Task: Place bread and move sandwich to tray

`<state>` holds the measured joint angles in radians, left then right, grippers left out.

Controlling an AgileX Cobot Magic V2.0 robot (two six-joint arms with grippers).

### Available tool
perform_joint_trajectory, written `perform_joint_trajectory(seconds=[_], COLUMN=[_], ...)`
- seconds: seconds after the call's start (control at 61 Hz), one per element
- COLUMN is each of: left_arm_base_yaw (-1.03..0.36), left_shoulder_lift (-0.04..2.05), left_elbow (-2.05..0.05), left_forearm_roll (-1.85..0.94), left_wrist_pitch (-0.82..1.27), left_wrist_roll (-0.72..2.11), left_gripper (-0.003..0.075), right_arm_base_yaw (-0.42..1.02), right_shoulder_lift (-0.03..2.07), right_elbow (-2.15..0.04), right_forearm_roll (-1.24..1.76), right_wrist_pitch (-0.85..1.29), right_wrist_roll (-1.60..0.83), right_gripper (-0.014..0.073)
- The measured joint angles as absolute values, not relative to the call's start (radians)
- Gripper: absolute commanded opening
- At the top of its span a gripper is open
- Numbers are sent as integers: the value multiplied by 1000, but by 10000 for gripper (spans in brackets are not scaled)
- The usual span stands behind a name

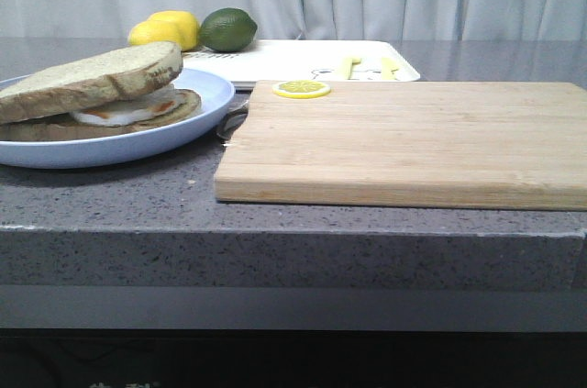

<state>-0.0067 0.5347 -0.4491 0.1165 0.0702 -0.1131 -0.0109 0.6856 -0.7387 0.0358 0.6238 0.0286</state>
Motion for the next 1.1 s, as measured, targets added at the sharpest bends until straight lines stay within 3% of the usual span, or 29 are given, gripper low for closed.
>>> perform_joint_trajectory(seconds=[0.197,0.393,0.754,1.098], left_arm_base_yaw=[-7,-7,-7,-41], left_shoulder_lift=[535,535,567,950], left_elbow=[-449,-449,-468,-725], left_forearm_roll=[117,117,86,80], left_wrist_pitch=[70,70,22,359], left_wrist_roll=[-113,-113,-113,-100], left_gripper=[619,619,619,619], right_arm_base_yaw=[-11,-11,-11,-11], right_shoulder_lift=[401,243,230,230], right_elbow=[-496,-370,-355,-345], right_forearm_roll=[30,30,33,36], right_wrist_pitch=[508,449,409,399], right_wrist_roll=[29,29,29,29], right_gripper=[-83,-83,-83,-83])
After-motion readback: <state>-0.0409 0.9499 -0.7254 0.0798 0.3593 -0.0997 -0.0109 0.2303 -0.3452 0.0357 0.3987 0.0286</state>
